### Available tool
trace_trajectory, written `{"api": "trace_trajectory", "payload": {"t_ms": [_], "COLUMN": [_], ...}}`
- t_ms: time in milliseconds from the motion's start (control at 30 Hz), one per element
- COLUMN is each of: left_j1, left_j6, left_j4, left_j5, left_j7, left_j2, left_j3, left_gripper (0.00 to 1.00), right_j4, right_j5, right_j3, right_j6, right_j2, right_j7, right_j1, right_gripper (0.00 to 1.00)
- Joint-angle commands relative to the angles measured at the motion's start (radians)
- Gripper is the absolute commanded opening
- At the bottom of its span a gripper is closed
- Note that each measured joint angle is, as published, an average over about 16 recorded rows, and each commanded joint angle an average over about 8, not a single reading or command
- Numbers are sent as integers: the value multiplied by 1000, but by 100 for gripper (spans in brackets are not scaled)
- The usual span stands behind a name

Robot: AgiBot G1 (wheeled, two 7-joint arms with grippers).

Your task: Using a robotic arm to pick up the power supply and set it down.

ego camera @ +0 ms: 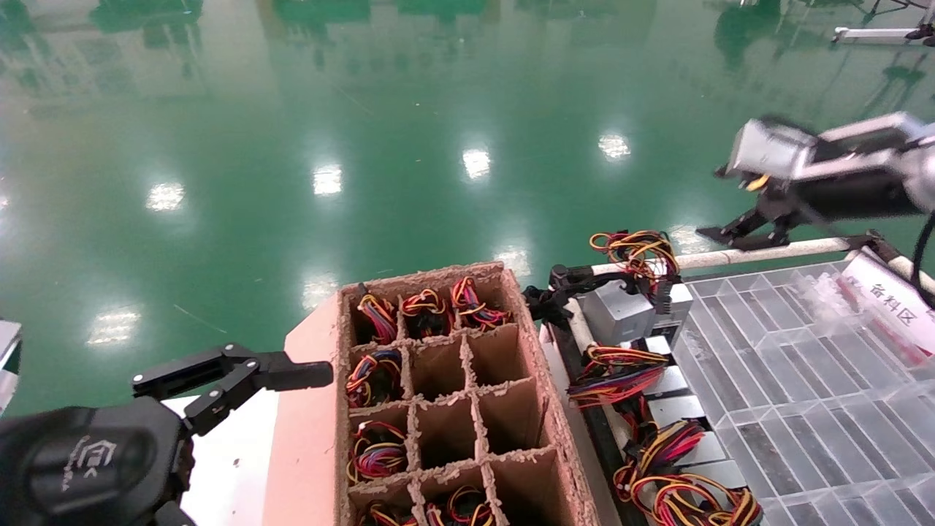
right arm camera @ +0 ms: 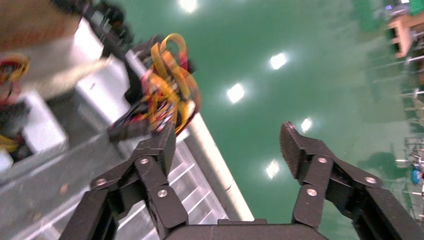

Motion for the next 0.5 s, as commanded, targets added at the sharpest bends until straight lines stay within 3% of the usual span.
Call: {"api": "trace_trajectory", "payload": {"t_ms": [33,500], "left_j1": [0,0], "left_j6": [0,0], "left_j4": [0,0], "left_j5": [0,0], "left_j7": [0,0], "left_j2": [0,0], "left_j3": [0,0], "left_gripper": [100,100], "right_j4": [17,321], "right_j5": [15,241], "right_j3": [8,128], "right_j6": [-11,-107], "right_j2": [10,115], "right_j7": [10,164], "right_j1": [-11,-260], "right_gripper": [100,100]}}
